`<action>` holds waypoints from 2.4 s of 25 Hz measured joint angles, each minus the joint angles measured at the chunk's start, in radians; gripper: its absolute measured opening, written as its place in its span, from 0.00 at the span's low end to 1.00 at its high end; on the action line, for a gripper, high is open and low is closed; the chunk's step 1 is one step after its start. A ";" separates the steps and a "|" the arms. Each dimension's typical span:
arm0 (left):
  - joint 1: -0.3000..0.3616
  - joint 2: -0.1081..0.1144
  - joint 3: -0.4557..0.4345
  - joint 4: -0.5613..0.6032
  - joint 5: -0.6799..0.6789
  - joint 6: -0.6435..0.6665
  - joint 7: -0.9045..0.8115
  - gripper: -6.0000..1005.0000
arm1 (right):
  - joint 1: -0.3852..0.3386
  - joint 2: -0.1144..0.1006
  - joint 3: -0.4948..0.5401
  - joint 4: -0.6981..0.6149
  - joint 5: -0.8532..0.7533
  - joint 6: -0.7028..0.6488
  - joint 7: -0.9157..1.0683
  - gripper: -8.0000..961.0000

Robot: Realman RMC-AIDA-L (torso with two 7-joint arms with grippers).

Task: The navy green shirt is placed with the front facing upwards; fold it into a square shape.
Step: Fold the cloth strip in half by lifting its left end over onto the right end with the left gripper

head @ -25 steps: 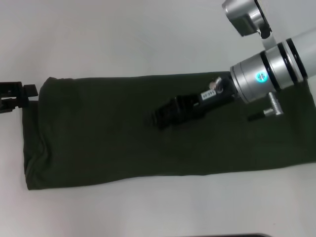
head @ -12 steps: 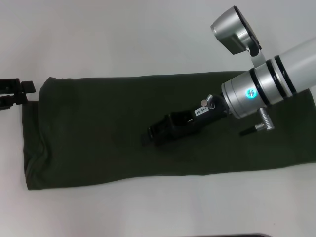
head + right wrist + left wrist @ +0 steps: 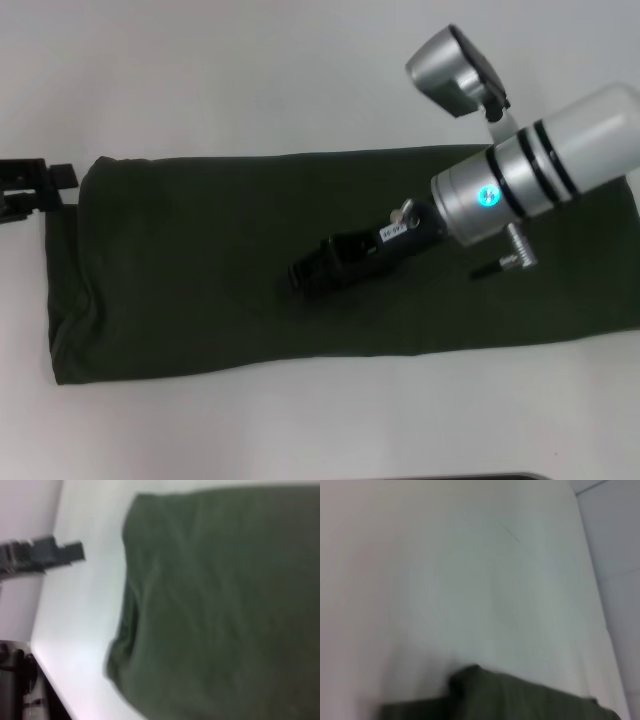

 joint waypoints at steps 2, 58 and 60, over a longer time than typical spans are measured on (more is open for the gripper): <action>-0.007 0.000 0.004 0.000 -0.001 0.046 0.012 0.49 | -0.019 -0.011 0.020 -0.049 0.026 -0.063 0.004 0.55; -0.211 -0.199 0.540 -0.183 -0.003 -0.149 -0.082 0.49 | -0.263 -0.116 0.102 -0.362 0.002 -0.226 0.106 0.55; -0.207 -0.191 0.538 -0.180 -0.003 -0.153 -0.086 0.49 | -0.264 -0.116 0.102 -0.362 0.002 -0.225 0.106 0.55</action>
